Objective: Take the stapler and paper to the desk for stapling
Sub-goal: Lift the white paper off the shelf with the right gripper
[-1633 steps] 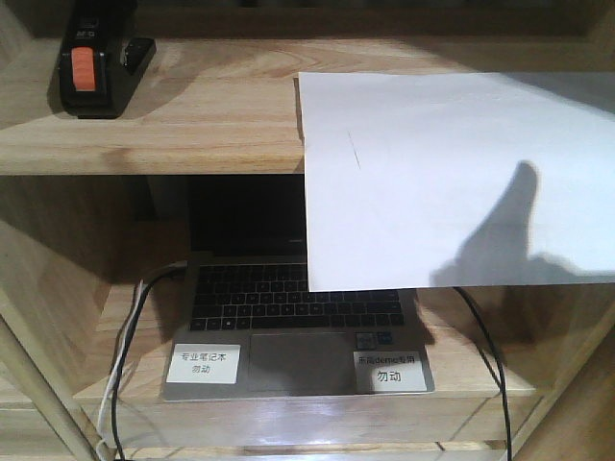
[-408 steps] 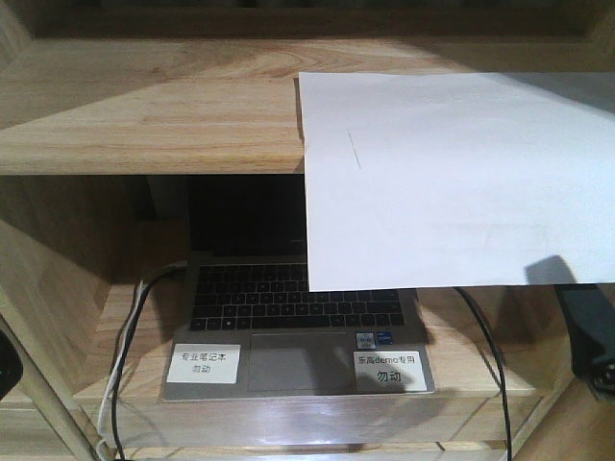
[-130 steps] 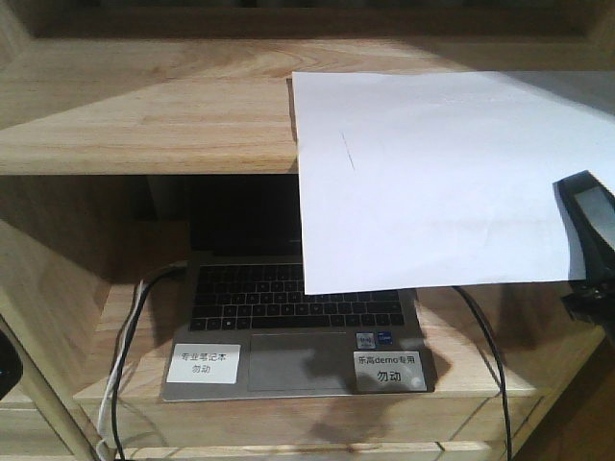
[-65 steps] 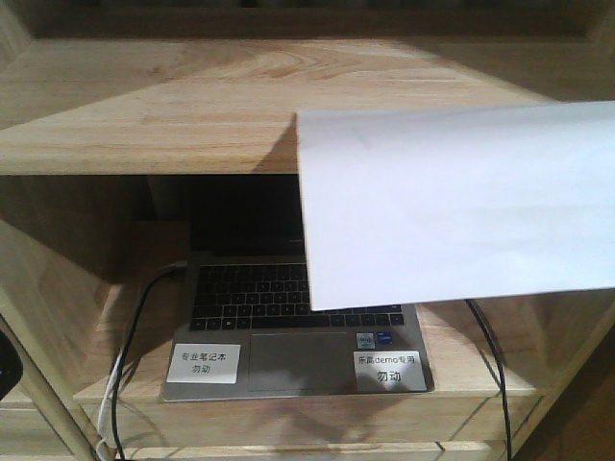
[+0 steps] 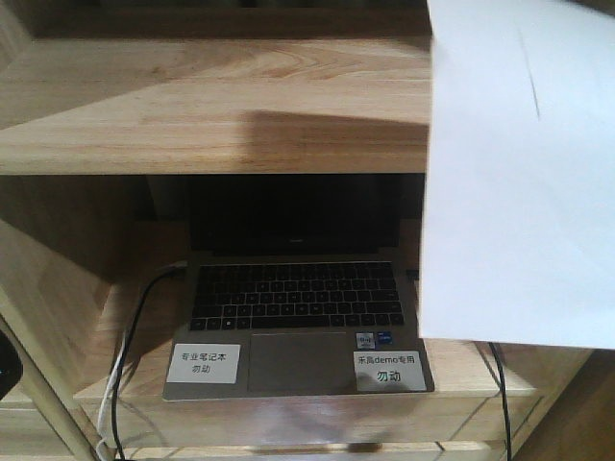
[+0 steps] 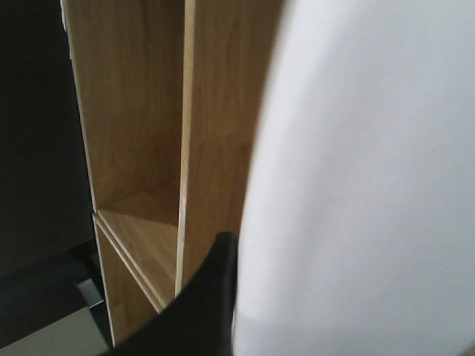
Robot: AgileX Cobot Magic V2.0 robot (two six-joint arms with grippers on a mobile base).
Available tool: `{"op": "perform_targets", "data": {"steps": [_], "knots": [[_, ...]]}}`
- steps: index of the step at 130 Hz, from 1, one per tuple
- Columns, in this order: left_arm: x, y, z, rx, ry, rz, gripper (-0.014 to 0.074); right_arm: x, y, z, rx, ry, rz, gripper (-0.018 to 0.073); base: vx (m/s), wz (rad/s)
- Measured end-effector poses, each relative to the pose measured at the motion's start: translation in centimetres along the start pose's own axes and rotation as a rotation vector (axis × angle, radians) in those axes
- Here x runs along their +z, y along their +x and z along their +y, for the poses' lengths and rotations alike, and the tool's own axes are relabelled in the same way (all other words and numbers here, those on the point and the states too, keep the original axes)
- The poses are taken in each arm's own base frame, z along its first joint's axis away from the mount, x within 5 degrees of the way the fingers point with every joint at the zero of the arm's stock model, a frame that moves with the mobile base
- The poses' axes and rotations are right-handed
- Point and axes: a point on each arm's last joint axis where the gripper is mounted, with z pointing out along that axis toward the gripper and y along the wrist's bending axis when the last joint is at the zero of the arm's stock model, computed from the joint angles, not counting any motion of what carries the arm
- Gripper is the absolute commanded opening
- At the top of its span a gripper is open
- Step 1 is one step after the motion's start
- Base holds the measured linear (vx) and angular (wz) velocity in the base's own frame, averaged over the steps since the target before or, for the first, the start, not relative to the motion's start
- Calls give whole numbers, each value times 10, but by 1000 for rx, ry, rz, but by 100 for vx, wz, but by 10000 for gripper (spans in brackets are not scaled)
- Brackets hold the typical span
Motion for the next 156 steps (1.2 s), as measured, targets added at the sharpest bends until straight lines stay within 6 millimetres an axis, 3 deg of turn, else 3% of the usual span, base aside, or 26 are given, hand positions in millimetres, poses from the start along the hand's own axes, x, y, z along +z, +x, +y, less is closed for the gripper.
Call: {"op": "perform_targets", "data": {"steps": [51, 156], "knots": [[0, 0, 0, 0, 0, 0, -6, -33, -4, 17, -22, 59, -33, -7, 0, 0], [0, 0, 0, 0, 0, 0, -6, -35, -4, 14, -21, 95, -31, -7, 0, 0]]}}
